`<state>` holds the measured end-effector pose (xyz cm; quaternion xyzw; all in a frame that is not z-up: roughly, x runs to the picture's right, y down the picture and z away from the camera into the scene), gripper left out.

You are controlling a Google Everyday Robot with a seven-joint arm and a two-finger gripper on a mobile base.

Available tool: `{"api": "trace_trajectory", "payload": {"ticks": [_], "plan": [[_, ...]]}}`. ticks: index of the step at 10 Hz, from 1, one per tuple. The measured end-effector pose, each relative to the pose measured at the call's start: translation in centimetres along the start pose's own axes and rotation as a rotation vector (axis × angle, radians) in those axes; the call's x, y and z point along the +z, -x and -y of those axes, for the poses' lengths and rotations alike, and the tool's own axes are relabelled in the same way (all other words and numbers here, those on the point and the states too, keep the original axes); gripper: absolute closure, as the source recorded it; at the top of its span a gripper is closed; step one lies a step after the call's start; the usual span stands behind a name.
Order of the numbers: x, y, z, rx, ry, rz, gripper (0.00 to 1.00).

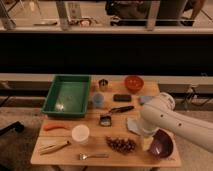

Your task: Wipe red bowl with towel

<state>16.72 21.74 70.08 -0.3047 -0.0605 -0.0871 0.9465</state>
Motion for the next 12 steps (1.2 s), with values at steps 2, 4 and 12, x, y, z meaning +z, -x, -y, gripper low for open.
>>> {"api": "trace_trajectory", "payload": {"ticks": [2,4,12], "plan": [[0.7,1.8,0.4,-0.005,-0.014,0.011,0.20],[2.0,3.6,1.8,-0.015,-0.046,0.028,0.20],[2.1,2.5,9.2,-0.042,-0.157,-0.036,0.20]]}}
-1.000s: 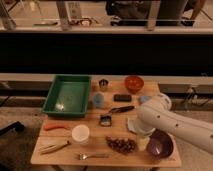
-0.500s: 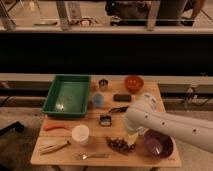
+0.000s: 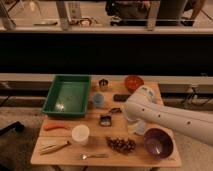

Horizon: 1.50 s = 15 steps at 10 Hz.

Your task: Wipe red bowl with towel

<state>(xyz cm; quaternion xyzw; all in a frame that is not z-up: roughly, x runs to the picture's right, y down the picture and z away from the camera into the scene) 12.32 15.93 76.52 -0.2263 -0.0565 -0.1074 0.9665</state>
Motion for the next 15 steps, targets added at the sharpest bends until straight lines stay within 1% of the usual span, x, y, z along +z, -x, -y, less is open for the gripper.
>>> {"api": "trace_trajectory", "payload": {"ticks": [2,4,5,6,7,8,9,11,12,13,15], "plan": [[1.9,-0.7,0.2,0.006,0.008,-0.013,0.20],[3.8,-1.0,0.1,0.014,0.018,-0.008,0.20],[4.6,-1.0,0.4,0.015,0.024,0.018,0.20],[5.4,-1.3,0.8,0.023,0.032,0.062,0.20],[5.7,-1.5,1.0,0.033,0.037,0.095,0.20],[6.1,-1.8,1.3,0.047,0.044,0.146,0.20],[6.3,-2.4,1.2,0.062,0.059,0.174,0.20],[6.6,-3.7,0.9,0.090,0.066,0.214,0.20],[6.8,-4.8,0.3,0.106,0.070,0.224,0.20],[6.8,-5.2,0.0,0.112,0.070,0.223,0.20],[7.0,-5.1,-0.8,0.106,0.071,0.220,0.20]]}}
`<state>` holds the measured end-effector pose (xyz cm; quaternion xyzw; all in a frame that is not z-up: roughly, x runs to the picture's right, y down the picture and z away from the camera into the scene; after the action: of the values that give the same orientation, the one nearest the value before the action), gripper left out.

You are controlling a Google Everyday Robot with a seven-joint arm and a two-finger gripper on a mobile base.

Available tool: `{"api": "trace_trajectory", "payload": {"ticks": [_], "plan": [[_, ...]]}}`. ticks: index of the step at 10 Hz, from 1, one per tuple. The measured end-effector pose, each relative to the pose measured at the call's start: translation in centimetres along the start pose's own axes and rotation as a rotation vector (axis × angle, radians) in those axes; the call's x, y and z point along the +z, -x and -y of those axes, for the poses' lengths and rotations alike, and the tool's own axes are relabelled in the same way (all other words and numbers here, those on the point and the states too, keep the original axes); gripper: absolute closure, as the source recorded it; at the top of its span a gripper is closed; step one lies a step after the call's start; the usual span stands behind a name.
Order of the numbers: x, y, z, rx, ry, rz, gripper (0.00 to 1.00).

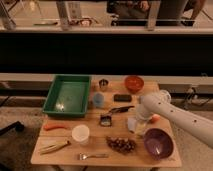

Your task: Wipe red bowl with towel

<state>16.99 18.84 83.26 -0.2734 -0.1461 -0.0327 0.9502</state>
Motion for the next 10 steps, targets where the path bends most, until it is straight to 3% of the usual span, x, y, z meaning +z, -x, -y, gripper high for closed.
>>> {"api": "trace_trajectory", "payload": {"ticks": [5,10], "plan": [[0.9,-0.2,-0.4,0.001,0.016,-0.007,0.20],[1.7,-2.1,0.5,0.051,0.038,-0.025,0.20]]}}
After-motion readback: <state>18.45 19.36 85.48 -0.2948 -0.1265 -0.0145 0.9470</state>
